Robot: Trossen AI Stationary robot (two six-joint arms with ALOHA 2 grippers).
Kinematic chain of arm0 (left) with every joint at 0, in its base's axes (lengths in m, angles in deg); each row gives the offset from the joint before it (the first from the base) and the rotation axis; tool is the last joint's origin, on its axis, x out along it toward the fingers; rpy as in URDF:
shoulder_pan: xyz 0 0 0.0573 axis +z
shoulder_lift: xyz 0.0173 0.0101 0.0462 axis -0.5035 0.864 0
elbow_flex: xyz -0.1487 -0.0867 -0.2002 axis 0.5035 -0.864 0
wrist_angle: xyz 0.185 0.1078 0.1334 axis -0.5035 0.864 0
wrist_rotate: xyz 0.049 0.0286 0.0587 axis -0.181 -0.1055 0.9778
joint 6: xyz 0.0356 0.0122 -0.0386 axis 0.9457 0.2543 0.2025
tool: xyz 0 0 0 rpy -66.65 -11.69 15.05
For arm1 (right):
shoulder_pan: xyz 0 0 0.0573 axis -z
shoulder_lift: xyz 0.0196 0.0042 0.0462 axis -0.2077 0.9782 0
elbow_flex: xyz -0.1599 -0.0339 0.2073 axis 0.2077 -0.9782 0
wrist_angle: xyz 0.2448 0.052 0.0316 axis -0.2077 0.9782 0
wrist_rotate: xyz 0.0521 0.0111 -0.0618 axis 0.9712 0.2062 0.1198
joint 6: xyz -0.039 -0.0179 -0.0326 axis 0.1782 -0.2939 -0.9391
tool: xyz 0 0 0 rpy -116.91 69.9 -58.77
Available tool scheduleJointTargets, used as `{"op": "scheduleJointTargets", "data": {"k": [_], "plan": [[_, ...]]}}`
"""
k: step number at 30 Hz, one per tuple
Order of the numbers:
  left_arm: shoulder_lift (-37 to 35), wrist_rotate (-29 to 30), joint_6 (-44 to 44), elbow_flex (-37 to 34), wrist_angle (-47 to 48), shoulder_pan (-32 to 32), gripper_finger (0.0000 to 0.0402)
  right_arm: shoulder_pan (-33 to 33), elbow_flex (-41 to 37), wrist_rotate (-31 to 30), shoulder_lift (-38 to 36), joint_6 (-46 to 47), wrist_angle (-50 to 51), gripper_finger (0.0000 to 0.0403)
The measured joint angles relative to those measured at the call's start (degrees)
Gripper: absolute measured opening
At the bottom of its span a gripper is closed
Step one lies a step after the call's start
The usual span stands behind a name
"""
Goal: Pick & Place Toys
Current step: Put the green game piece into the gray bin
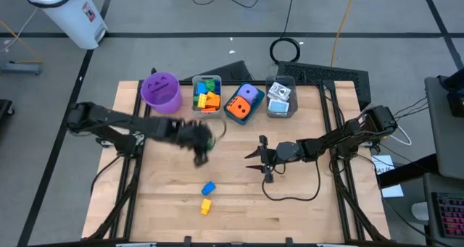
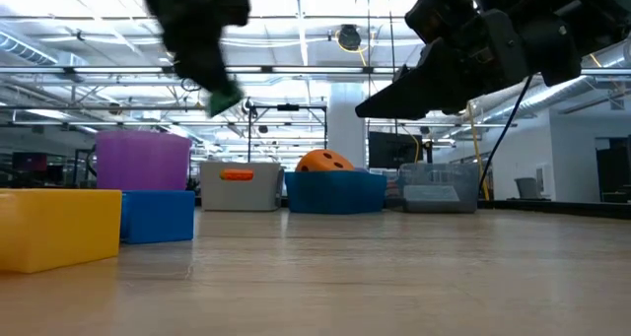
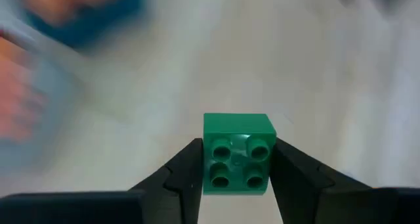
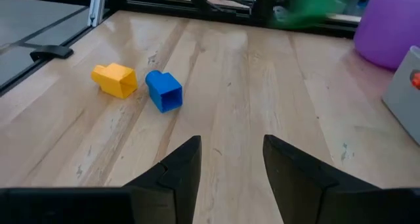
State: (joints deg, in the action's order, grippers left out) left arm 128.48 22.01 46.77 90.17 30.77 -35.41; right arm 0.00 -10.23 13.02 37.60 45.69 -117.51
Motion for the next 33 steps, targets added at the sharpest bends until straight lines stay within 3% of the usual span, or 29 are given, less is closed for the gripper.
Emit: {"op": "scheduleJointTargets", "data": {"k": [5,15,23,33], "plan": [[0.9,5.4,9.9,6.8,0.0,12.3,0.0139,0.0,0.0,0.0,0.0,-0.7,-0.5,0.0155],[11.1,9.2,12.9,15.5,0.9,31.6,0.0147,0.0,0.0,0.0,0.0,-0.7,-0.4,0.0155],[18.4,9.5,10.7,16.6,0.5,38.3,0.0147,0.0,0.0,0.0,0.0,-0.6,0.8,0.0155],[19.2,9.4,8.9,16.6,-0.4,40.0,0.0155,0.0,0.0,0.0,0.0,-0.6,1.3,0.0155]]}}
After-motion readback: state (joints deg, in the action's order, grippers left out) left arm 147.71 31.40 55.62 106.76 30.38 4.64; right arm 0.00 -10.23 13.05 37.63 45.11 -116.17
